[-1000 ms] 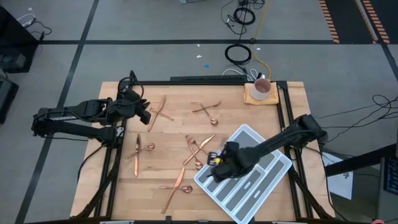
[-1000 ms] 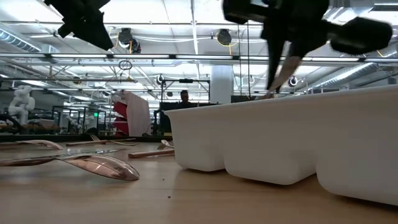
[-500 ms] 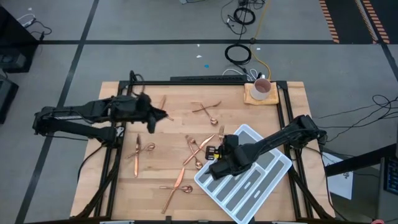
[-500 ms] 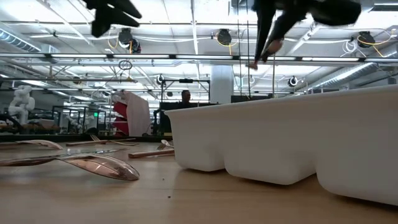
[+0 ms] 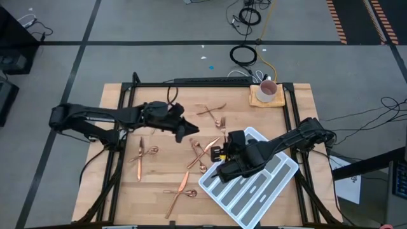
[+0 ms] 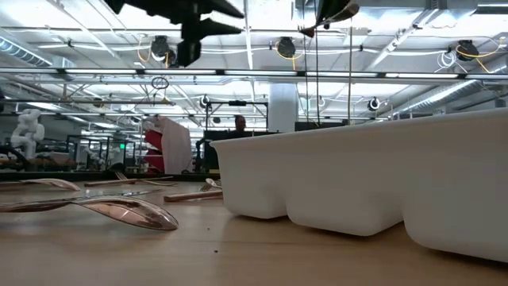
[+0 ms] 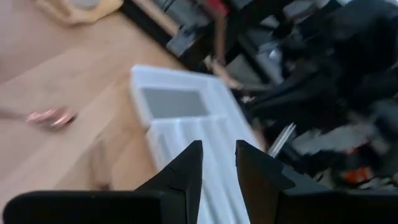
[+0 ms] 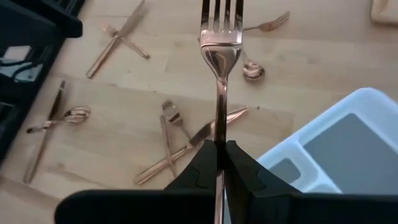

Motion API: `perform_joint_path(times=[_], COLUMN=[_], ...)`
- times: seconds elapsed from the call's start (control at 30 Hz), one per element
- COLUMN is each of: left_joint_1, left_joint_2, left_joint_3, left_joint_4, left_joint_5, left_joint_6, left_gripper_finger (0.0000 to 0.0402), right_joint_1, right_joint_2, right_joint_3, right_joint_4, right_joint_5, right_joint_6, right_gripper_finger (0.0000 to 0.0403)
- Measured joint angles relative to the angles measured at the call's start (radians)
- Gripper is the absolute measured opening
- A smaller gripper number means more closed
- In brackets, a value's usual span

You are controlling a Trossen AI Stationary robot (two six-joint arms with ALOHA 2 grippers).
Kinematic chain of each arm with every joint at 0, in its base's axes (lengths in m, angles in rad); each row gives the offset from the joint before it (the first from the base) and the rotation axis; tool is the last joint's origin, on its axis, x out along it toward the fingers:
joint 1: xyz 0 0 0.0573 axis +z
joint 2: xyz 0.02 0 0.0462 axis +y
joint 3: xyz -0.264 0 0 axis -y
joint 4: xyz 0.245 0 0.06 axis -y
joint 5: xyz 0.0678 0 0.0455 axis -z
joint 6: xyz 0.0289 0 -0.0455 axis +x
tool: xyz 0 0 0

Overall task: Sort silverware
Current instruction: Put the gold fork into the silverware tray

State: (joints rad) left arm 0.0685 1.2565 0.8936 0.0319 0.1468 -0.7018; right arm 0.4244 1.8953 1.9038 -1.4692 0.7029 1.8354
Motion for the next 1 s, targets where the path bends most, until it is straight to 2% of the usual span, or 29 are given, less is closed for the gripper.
perform_joint_path(times=[0.2, 0.33, 0.6, 0.77, 1.0], left_joint_1=[0.001, 0.009, 0.043, 0.056, 0.056], left_joint_2=[0.045, 0.051, 0.051, 0.051, 0.051], left_joint_3=[0.000, 0.000, 0.000, 0.000, -0.001], left_joint_4=[0.229, 0.274, 0.270, 0.227, 0.127], left_joint_5=[0.028, 0.029, 0.039, 0.099, 0.059], left_joint_6=[-0.051, -0.038, 0.095, 0.132, 0.163], left_gripper_finger=[0.0102, 0.0102, 0.0102, 0.0102, 0.0102], right_joint_1=[-0.013, -0.023, -0.044, -0.052, -0.063], right_joint_2=[0.010, 0.010, 0.010, 0.011, 0.011], right_joint_3=[-0.001, -0.001, -0.001, -0.001, -0.001], right_joint_4=[-0.015, -0.003, 0.098, 0.176, 0.185], right_joint_5=[0.036, 0.032, 0.030, 0.032, 0.033], right_joint_6=[-0.021, -0.077, -0.246, -0.364, -0.408], right_gripper_finger=[0.0000, 0.0000, 0.0000, 0.0000, 0.0000])
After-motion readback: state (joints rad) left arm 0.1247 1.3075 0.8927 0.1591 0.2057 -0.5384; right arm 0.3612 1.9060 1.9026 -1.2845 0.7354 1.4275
